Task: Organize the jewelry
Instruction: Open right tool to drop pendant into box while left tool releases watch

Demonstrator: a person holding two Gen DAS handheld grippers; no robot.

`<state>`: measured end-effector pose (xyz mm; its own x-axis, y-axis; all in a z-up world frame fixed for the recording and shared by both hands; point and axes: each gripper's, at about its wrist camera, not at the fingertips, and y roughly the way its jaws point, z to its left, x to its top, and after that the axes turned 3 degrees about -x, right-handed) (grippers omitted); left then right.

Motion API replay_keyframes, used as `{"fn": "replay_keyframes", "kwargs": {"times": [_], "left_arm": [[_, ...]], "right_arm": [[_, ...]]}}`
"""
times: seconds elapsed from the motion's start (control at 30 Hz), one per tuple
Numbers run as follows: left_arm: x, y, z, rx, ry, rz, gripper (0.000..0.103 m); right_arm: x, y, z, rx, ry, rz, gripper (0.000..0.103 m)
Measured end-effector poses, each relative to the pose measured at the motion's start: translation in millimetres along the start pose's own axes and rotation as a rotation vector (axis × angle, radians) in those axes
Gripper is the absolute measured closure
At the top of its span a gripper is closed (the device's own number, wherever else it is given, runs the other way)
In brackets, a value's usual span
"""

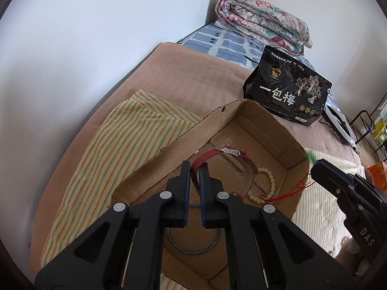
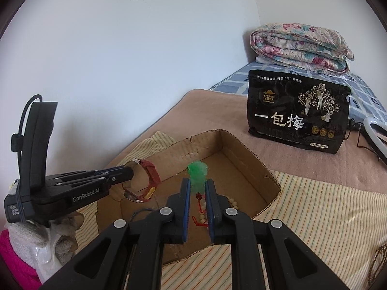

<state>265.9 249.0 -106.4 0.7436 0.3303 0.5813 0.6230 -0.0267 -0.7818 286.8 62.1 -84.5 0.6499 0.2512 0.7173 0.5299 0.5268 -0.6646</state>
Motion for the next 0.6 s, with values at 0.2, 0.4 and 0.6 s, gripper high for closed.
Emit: {"fn": "replay_keyframes", "kwargs": {"times": [0.2, 0.4, 0.6], "left_arm": [[1, -1, -1, 0.0, -0.001, -0.009, 0.077], [5, -10, -5, 0.007, -0.008, -0.047, 0.073], [6, -17, -10, 0.004, -0.003, -0.059, 0.073]], "right_arm": [[1, 1, -5, -0.02, 0.034, -0.007, 0.059], [5, -8, -10, -0.04, 0.048, -0.035, 0.045], [6, -16, -7, -0.048, 0.038, -0.044, 0.041]]}}
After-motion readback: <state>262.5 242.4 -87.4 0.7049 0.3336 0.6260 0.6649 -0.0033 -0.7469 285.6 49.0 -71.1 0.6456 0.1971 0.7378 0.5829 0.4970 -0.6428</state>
